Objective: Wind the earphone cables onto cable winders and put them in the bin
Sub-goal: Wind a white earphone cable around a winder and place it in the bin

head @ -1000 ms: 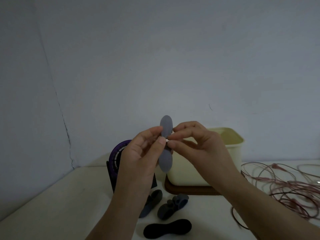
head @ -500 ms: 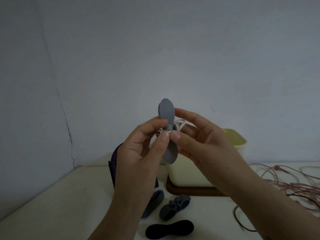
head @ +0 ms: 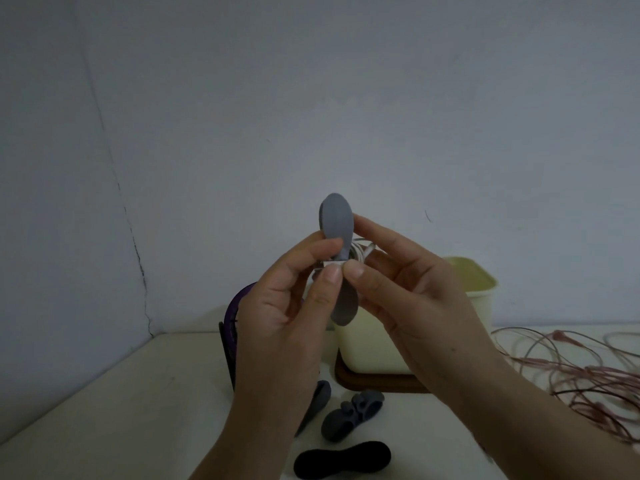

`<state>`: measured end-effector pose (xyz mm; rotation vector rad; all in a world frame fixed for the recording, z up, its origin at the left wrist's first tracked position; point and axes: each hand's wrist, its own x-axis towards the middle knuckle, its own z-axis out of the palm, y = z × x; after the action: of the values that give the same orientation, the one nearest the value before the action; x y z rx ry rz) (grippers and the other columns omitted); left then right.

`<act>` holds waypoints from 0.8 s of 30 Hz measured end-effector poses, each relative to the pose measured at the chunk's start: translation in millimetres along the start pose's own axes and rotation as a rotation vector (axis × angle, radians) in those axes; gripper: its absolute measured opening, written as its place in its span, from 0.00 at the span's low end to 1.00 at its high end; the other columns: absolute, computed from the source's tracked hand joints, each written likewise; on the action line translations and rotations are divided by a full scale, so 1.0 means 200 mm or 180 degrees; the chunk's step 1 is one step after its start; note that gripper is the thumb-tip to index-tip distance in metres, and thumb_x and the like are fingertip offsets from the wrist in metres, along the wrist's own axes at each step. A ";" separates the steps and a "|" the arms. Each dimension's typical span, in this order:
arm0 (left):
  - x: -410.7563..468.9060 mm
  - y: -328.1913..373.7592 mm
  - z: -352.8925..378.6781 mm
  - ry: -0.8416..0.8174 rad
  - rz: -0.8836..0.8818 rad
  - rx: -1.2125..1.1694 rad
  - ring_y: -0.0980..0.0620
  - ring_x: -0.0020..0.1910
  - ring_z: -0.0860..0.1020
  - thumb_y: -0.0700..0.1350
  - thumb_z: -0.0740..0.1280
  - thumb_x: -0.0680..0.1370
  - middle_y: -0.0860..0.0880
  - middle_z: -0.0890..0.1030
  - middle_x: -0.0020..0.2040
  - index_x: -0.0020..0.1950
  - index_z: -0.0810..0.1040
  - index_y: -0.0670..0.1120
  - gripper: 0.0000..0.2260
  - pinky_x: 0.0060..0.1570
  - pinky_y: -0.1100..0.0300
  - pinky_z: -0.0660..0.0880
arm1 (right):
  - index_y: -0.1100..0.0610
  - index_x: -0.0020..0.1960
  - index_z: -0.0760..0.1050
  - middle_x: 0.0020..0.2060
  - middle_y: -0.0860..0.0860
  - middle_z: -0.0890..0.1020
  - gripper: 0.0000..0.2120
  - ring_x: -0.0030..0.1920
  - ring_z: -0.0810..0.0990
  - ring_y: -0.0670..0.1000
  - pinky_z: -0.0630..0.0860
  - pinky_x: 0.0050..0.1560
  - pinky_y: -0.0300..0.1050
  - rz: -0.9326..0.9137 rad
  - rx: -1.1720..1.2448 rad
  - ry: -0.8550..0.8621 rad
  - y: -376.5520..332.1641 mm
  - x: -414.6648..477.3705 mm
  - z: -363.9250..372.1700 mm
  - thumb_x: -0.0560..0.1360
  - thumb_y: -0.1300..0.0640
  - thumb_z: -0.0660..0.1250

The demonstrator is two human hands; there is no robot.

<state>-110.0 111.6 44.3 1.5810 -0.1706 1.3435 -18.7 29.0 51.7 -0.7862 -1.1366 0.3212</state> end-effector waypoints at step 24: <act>0.03 -0.07 0.04 0.0345 -0.1479 -0.0960 0.53 0.44 0.84 0.37 0.63 0.71 0.48 0.86 0.48 0.54 0.79 0.45 0.13 0.39 0.63 0.80 | 0.54 0.61 0.75 0.43 0.60 0.82 0.21 0.43 0.84 0.53 0.80 0.45 0.45 0.1150 -0.0017 -0.0197 0.05 0.06 -0.17 0.68 0.61 0.68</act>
<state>-94.1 115.4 41.5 1.1974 0.0585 0.9824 18.4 29.6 46.7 -0.9929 -1.0504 0.6477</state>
